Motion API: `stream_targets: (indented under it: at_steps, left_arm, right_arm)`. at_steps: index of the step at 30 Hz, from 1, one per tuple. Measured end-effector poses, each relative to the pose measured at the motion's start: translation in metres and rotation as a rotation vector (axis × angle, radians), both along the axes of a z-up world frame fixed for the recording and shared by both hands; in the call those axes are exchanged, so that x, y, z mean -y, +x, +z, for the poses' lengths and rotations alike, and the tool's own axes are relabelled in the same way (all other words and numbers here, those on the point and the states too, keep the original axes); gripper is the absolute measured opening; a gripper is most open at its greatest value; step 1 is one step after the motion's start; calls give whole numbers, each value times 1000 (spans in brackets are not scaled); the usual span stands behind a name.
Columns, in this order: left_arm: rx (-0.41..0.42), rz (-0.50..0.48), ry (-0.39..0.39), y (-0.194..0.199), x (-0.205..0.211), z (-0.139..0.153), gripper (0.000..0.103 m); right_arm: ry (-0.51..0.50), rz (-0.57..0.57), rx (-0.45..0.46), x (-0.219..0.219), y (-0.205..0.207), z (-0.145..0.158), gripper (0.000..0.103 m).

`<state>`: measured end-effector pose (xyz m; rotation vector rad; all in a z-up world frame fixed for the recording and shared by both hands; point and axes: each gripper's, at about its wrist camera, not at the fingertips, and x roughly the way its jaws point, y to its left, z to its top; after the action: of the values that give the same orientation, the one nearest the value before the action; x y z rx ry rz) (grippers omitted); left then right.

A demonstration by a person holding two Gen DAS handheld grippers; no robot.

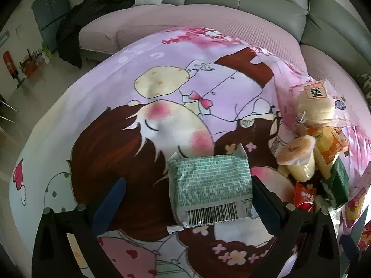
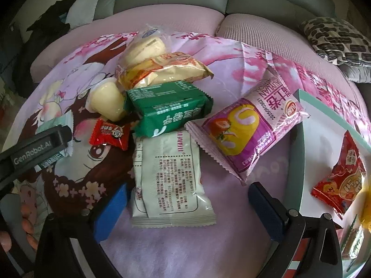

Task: Organize snacks

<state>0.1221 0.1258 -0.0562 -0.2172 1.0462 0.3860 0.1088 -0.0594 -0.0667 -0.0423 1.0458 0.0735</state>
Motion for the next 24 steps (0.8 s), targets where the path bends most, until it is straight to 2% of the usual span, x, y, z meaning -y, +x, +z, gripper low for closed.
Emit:
stream_targets:
  at_steps: [4,14,24]
  left_arm:
    - [-12,-16,31,1,5,-2,103]
    - [-12,-27,51,3,10,-6,103]
    - [-11,17,21,2,9,-8,103]
  right_arm:
    - [6,3,2,-1,1,-2,103]
    - [10,6,2,-2,1,-3,103]
    - [-9,-4,37,-3,-6,-4,103]
